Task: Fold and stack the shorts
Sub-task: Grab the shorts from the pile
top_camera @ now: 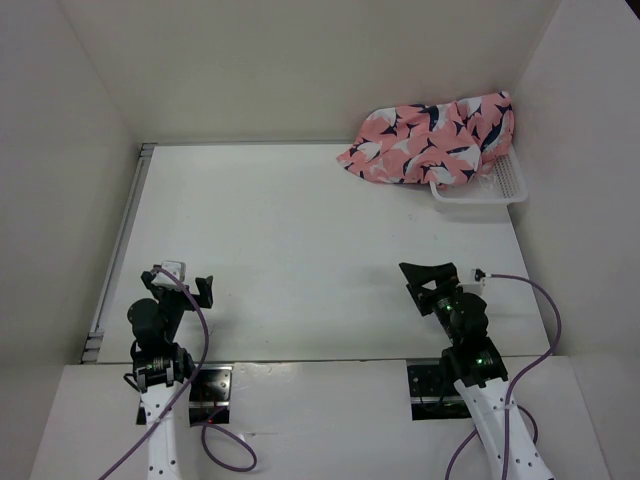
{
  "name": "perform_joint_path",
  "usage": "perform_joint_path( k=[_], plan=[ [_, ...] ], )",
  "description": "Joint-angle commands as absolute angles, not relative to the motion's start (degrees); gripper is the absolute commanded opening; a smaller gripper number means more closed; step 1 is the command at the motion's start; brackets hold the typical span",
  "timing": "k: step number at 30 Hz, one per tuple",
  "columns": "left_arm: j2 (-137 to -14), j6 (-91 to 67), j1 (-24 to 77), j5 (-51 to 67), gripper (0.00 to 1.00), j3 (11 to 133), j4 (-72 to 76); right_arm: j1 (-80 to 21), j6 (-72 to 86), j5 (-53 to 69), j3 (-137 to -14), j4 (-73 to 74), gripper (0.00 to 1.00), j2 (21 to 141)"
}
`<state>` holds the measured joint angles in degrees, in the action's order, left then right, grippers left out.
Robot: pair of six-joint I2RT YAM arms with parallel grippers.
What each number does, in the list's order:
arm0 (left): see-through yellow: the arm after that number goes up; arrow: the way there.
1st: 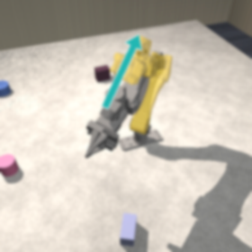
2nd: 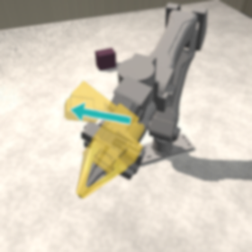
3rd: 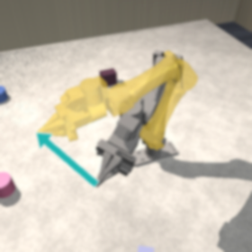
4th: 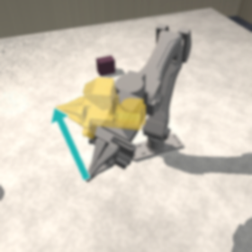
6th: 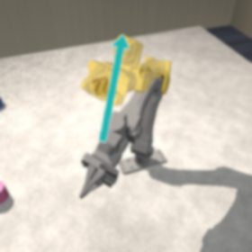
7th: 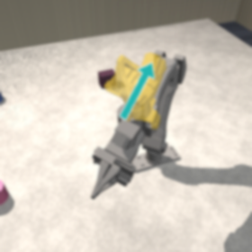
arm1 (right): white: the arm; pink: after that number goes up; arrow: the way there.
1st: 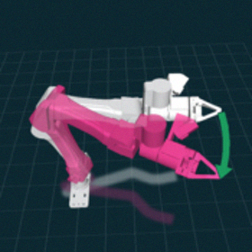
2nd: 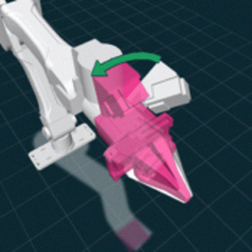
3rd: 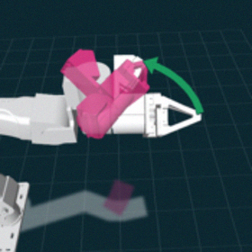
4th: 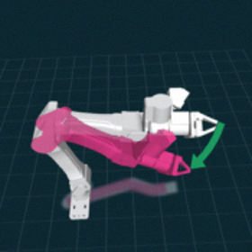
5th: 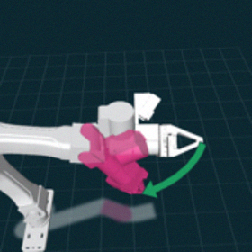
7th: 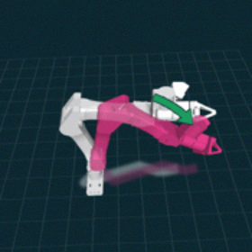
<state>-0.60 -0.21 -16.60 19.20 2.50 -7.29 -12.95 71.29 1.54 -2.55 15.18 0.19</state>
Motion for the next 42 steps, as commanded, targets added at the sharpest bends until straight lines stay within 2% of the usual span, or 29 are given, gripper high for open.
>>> perform_joint_path(
  k=[1,3,5,7,12,13,14,15,16,18,19,20,22,23,24,26,27,28,30,33,36,38,41,42],
  plan=[
    [6.3,0.0,-16.4,19.1,1.0,0.8,-5.4,-12.7,72.9,-1.2,-0.6,16.6,1.0,-0.6],
    [6.3,0.0,-16.4,19.1,1.0,0.8,-4.9,-12.7,71.0,0.2,-0.6,14.9,1.0,-0.6],
    [6.3,0.0,-16.4,20.6,1.0,0.8,-4.9,-12.7,65.4,3.0,-1.1,6.9,1.0,-0.6],
    [6.3,0.0,-16.4,32.7,1.0,2.2,-8.1,-12.7,67.1,4.4,-2.1,1.2,1.0,-0.6],
    [6.3,0.0,-16.4,49.9,1.0,3.9,-9.8,-12.7,66.3,-0.3,-11.8,-0.3,1.0,0.1],
    [6.3,0.0,-16.4,60.2,1.0,4.8,-16.4,-12.7,65.0,-1.0,-14.2,-0.9,1.0,1.2],
    [6.3,0.0,-16.4,62.5,1.0,5.4,-25.3,-12.7,60.6,-1.0,-20.1,-0.9,1.0,6.2],
    [6.3,0.0,-16.4,62.5,1.0,4.3,-14.1,-12.7,57.8,-1.0,-23.7,-0.9,1.0,10.3],
    [6.3,0.0,-16.4,58.9,1.0,3.3,-5.3,-12.7,54.6,-1.0,-27.8,1.6,1.0,21.2],
    [4.4,0.0,-15.6,53.7,1.0,1.8,13.7,-13.3,46.5,-2.9,-42.1,6.8,1.0,33.0],
    [1.6,0.0,-14.4,48.5,1.0,3.6,17.3,-13.3,44.3,-8.3,-51.1,12.9,1.0,43.4],
    [1.6,0.0,-13.8,46.0,1.0,5.3,17.3,-13.3,44.3,-10.5,-54.9,14.2,1.0,47.6],
    [-6.9,0.0,-13.0,39.8,1.0,10.0,19.6,-13.8,39.5,-14.9,-60.8,14.8,1.0,53.8],
    [-11.0,0.0,-13.0,33.4,1.0,17.1,19.6,-13.8,38.7,-22.3,-64.6,14.8,1.0,55.7],
    [-21.4,0.0,-12.5,30.4,1.0,21.8,15.9,-13.8,35.0,-26.2,-66.3,14.0,1.0,59.4],
    [-33.3,0.0,-12.5,25.1,1.0,33.2,7.7,-14.3,28.6,-36.6,-72.2,12.1,1.0,63.6],
    [-44.4,0.0,-12.5,24.5,1.0,44.9,-2.3,-14.3,21.5,-40.1,-75.1,12.1,1.0,70.0],
    [-52.9,0.0,-12.5,22.9,1.0,49.3,-8.5,-14.3,17.9,-45.9,-81.5,12.8,1.0,73.5],
    [-58.2,0.0,-9.6,22.2,1.0,55.9,-13.2,-12.5,12.2,-47.9,-87.8,13.9,1.0,84.5],
    [-68.3,0.0,-8.1,23.3,1.0,62.2,-23.3,-6.3,8.8,-39.1,-101.3,17.3,1.0,96.4],
    [-79.7,0.0,-8.1,25.8,1.0,67.5,-32.3,-2.7,9.5,-37.8,-105.4,17.1,1.0,105.3],
    [-84.2,0.0,-7.6,27.2,1.0,70.2,-35.2,1.6,11.7,-30.3,-107.4,19.5,1.0,108.7],
    [-86.6,0.0,-6.2,29.1,1.0,70.8,-36.6,8.2,18.1,-18.2,-107.4,20.8,0.88,112.7],
    [-87.6,0.0,-5.5,29.8,1.0,71.4,-37.1,9.1,19.0,-18.2,-107.4,21.4,0.88,114.6]
  ],
)
